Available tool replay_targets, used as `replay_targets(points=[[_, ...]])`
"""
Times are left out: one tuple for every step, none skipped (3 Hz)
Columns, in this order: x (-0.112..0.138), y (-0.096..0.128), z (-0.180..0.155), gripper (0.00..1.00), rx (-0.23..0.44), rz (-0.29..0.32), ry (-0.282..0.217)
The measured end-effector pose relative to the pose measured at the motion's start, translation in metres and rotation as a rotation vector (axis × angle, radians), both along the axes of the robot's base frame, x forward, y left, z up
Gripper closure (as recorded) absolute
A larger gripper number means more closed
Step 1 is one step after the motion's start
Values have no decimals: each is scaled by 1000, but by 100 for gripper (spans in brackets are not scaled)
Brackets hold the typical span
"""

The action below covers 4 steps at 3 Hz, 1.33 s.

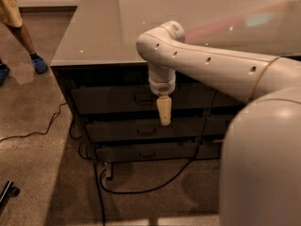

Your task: Open top drawer

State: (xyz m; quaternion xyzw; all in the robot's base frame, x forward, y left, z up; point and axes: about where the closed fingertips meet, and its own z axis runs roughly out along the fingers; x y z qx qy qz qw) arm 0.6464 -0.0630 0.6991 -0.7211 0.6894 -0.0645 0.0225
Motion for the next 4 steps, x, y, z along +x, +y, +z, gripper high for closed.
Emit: replay_targets(points=[[24,-3,-16,0,-8,-31,-15],[47,-5,-28,0,-16,-54,-26],[65,-10,-37,0,-43,-88,-17],[66,-11,-37,0,-43,-91,-18]])
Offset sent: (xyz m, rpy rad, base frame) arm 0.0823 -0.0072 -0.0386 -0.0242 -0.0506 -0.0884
